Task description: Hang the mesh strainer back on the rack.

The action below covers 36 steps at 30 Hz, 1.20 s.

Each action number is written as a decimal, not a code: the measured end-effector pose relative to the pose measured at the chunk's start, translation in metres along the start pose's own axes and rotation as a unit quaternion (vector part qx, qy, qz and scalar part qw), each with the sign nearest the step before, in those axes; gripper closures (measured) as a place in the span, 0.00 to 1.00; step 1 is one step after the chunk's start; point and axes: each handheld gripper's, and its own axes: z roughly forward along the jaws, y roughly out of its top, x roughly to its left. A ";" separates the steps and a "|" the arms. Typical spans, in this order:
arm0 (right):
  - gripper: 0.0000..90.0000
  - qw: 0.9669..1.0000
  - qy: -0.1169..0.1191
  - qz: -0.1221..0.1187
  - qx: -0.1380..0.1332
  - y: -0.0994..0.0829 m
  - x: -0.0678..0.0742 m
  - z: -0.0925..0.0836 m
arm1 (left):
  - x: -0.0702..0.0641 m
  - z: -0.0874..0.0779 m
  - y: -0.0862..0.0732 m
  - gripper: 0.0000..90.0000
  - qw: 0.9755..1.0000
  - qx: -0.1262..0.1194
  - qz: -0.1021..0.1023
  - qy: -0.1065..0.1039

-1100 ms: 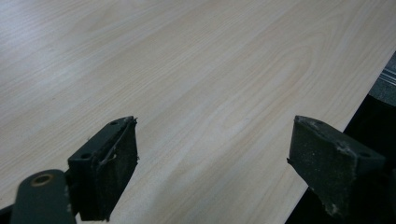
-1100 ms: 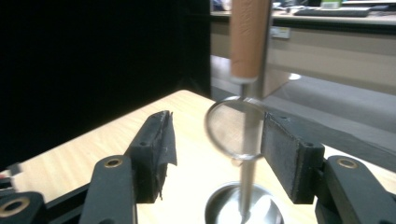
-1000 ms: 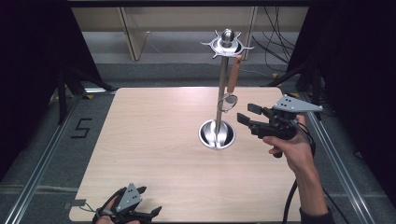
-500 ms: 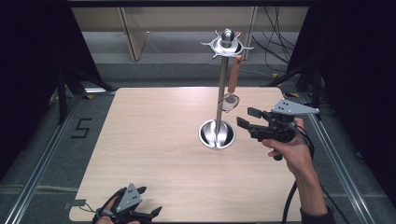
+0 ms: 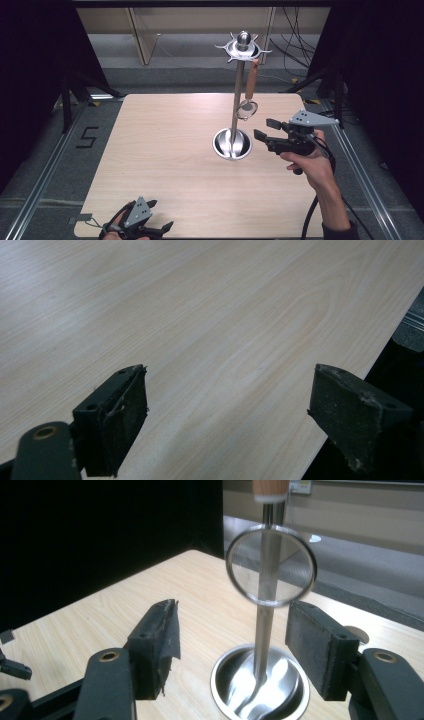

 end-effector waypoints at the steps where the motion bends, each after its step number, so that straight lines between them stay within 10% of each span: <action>1: 0.42 1.000 0.007 -0.005 0.000 -0.001 -0.001 0.000 | 0.001 -0.001 0.001 0.17 1.000 0.005 0.006 0.001; 36: 0.37 0.996 0.024 -0.019 0.084 -0.052 0.011 0.025 | 0.002 -0.001 0.001 0.17 1.000 0.000 0.012 -0.003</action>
